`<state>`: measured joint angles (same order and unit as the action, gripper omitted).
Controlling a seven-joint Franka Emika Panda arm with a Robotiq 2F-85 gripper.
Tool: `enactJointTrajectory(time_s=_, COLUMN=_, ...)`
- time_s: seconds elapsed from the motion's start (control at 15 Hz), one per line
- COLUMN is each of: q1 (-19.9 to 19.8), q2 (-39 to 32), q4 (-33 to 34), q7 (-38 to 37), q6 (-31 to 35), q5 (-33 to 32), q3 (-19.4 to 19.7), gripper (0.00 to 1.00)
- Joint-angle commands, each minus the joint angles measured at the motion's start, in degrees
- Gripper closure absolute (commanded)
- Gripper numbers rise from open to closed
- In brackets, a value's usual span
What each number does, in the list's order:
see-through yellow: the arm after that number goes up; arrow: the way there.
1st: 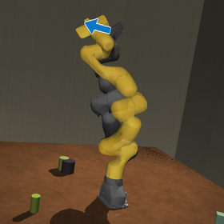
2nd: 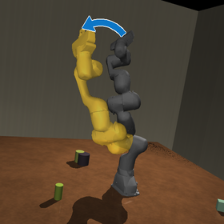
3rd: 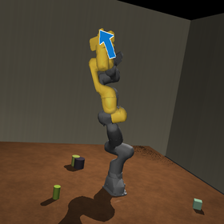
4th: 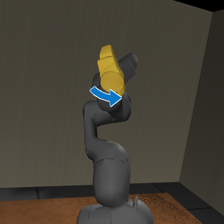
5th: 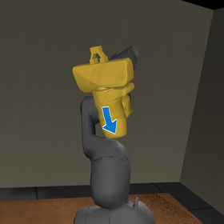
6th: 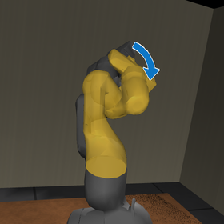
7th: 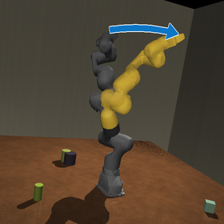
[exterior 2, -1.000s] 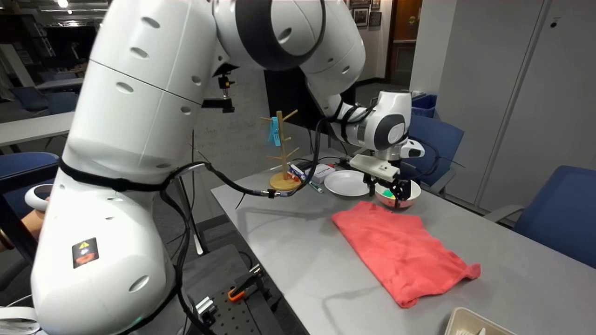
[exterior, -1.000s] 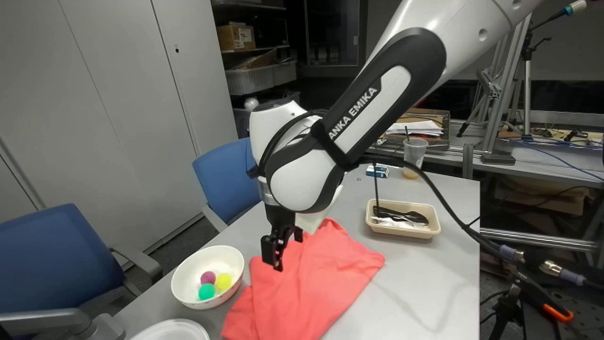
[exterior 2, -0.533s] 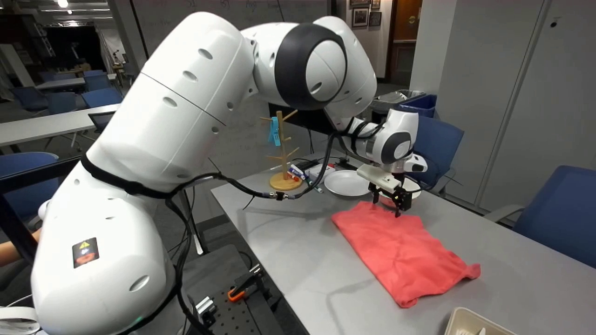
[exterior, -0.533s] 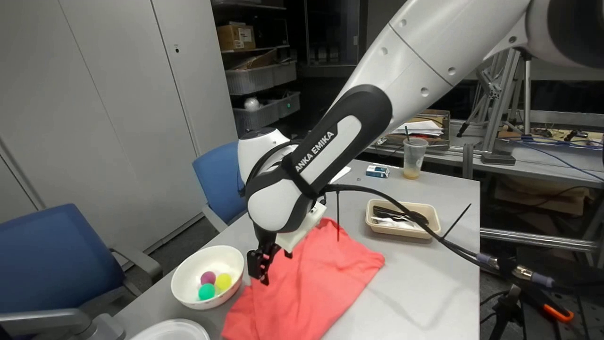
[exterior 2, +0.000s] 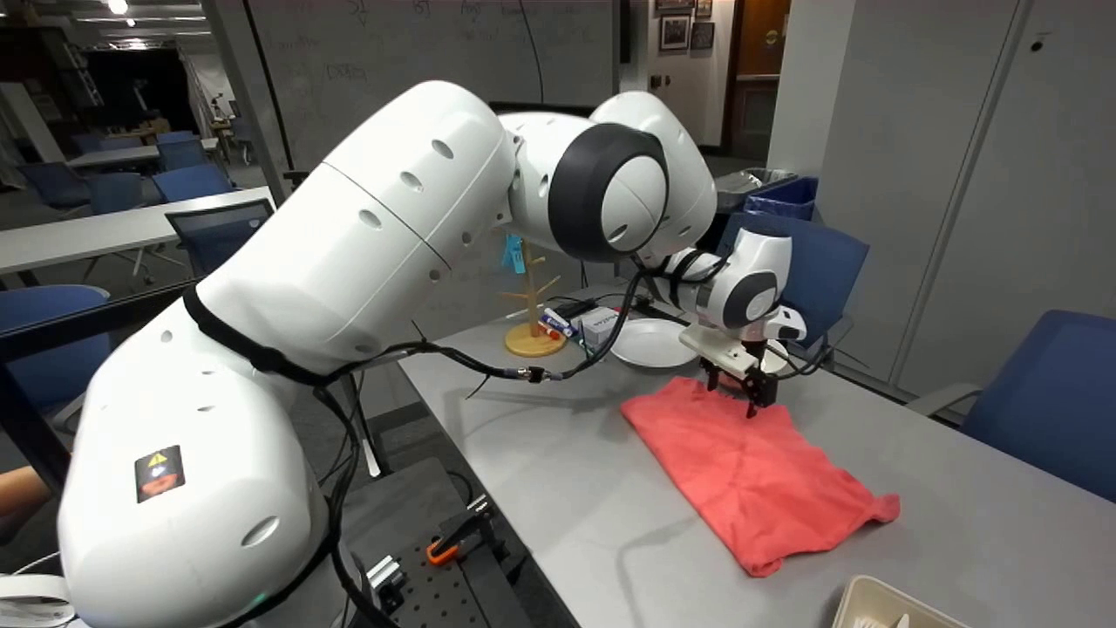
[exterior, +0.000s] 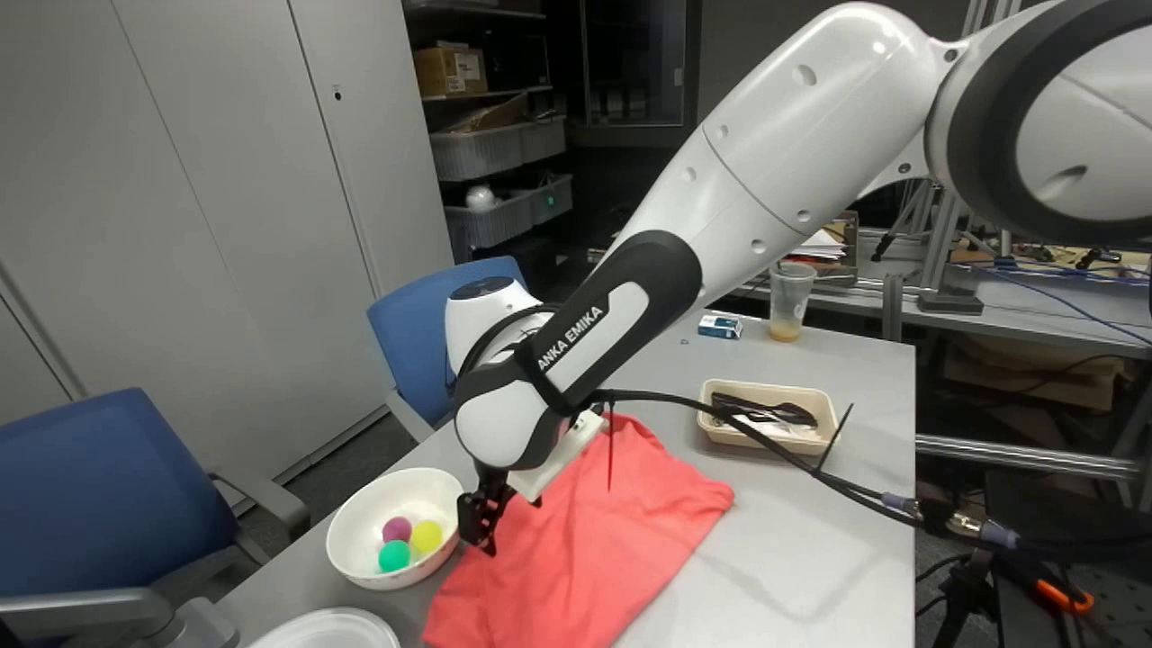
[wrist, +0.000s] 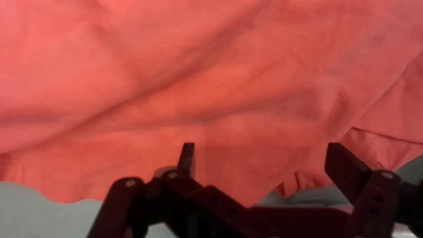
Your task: Unfold the shirt
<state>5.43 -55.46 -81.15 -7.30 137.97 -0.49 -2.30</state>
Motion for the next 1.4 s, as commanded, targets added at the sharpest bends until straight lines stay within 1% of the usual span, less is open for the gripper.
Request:
enactJointTrajectory(time_s=0.0, q1=0.47, q2=-4.9, q4=6.85, q7=0.5, q6=-1.38, q5=0.82, q3=-0.1, gripper=0.0)
enactJointTrajectory(time_s=0.2, q1=0.96, q2=-6.96, q4=9.38, q7=0.36, q6=-1.6, q5=0.57, q3=0.03, gripper=0.0)
enactJointTrajectory(time_s=0.27, q1=0.99, q2=-7.5, q4=10.13, q7=0.31, q6=-1.68, q5=0.63, q3=0.03, gripper=0.02)
enactJointTrajectory(time_s=0.33, q1=0.99, q2=-7.9, q4=10.76, q7=0.35, q6=-1.88, q5=0.66, q3=0.02, gripper=0.1)
enactJointTrajectory(time_s=0.47, q1=0.96, q2=-8.64, q4=11.84, q7=0.17, q6=-1.95, q5=0.71, q3=0.15, gripper=0.33)
enactJointTrajectory(time_s=1.0, q1=1.03, q2=-8.92, q4=13.67, q7=-0.24, q6=-2.08, q5=0.55, q3=0.68, gripper=0.96)
enactJointTrajectory(time_s=1.07, q1=1.06, q2=-8.78, q4=13.64, q7=-0.13, q6=-2.24, q5=0.53, q3=0.62, gripper=0.99)
enactJointTrajectory(time_s=1.33, q1=0.92, q2=-8.18, q4=13.11, q7=0.15, q6=-1.87, q5=0.64, q3=0.37, gripper=1.0)
